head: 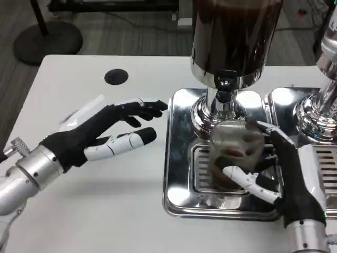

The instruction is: Grasp the cup under the faucet to collect the drink, then remove the cup.

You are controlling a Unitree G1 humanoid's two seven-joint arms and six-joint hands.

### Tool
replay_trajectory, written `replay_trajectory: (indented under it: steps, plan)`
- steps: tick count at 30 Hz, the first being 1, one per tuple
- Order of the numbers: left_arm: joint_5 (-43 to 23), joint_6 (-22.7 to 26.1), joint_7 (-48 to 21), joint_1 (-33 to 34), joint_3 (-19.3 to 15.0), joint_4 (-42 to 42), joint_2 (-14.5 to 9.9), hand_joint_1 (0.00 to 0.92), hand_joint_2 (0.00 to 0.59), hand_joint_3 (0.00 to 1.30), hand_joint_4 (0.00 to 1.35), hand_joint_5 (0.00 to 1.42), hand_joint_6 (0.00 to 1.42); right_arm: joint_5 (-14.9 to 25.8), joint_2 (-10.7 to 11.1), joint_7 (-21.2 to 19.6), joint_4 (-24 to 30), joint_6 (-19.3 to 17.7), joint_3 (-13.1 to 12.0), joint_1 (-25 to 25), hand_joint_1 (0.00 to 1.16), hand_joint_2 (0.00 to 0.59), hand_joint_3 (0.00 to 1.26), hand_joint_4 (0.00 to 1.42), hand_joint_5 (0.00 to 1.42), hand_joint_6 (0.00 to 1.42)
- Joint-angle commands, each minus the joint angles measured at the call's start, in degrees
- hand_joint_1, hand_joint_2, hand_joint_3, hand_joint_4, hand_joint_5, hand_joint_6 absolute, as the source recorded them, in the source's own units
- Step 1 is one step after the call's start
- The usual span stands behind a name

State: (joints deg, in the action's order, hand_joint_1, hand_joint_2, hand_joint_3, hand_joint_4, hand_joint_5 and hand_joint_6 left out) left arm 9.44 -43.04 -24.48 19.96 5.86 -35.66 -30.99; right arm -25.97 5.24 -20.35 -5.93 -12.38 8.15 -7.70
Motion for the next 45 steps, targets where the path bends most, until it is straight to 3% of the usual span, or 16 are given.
replay_trajectory:
  steps: [1, 27, 31, 45]
  plan:
    - [0.24, -1.03, -1.03, 0.26, 1.21, -1.01, 0.46, 0.0, 0.135, 0.26, 0.26, 0.26, 0.37, -0.06, 0.01, -1.83, 2.93, -2.42, -1.27, -0.39, 0.68, 0.194, 0.48, 0.46, 0.58, 0.7]
    - [0.4, -3.85, -2.71, 0.58, 4.6, -1.35, 1.22, 0.0, 0.138, 0.23, 0.22, 0.22, 0.34, -0.35, -0.16, -3.02, 8.14, -1.83, -4.96, -3.89, 0.68, 0.212, 0.51, 0.49, 0.62, 0.74]
    - [0.6, -4.95, -2.78, 0.48, 4.96, -1.39, 1.31, 0.0, 0.139, 0.22, 0.14, 0.15, 0.26, -0.41, -0.21, -2.9, 8.62, -1.93, -5.42, -4.38, 0.68, 0.213, 0.51, 0.5, 0.62, 0.74]
    - [-0.06, -6.58, -2.87, -0.82, 4.96, -0.92, 1.82, 0.0, 0.14, 0.2, 0.11, 0.12, 0.22, 0.08, -0.26, -0.81, 12.06, -2.08, -4.5, -7.5, 0.68, 0.213, 0.51, 0.51, 0.63, 0.74]
